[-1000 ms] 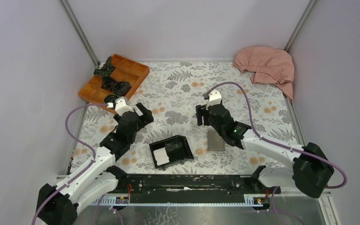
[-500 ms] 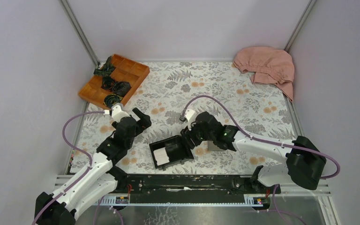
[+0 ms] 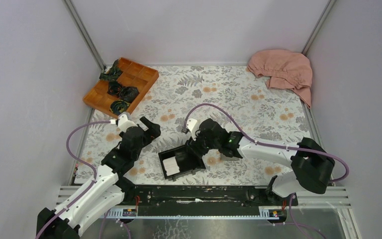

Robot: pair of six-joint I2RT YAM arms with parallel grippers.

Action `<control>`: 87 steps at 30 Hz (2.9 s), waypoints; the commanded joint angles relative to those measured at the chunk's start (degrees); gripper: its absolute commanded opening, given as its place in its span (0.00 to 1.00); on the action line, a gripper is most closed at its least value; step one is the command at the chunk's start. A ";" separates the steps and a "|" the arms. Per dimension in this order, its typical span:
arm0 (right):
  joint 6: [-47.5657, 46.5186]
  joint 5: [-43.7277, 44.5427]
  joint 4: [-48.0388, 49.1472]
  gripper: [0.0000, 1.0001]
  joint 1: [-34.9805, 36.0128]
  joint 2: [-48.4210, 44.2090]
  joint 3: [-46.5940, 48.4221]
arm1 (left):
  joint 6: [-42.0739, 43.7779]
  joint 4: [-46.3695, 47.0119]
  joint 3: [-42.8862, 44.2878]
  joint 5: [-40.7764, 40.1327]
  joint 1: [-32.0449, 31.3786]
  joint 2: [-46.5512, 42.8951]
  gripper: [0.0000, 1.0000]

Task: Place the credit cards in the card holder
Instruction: Move the storage box to the center of the board.

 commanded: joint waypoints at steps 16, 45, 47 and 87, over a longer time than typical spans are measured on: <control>-9.17 2.09 3.97 0.60 0.49 8.16 8.00 | -2.45 0.07 -1.72 2.29 -0.52 -1.93 1.00; -10.66 0.42 5.13 0.23 0.36 13.01 8.20 | -3.71 0.33 -2.97 1.83 -0.52 -1.70 1.00; -10.22 1.00 5.46 0.23 0.39 12.91 8.00 | -3.87 0.33 -3.09 1.75 -0.51 -1.63 1.00; 10.64 24.57 6.12 0.17 -23.48 16.07 12.82 | -0.66 6.20 -3.23 4.17 -1.70 5.70 1.00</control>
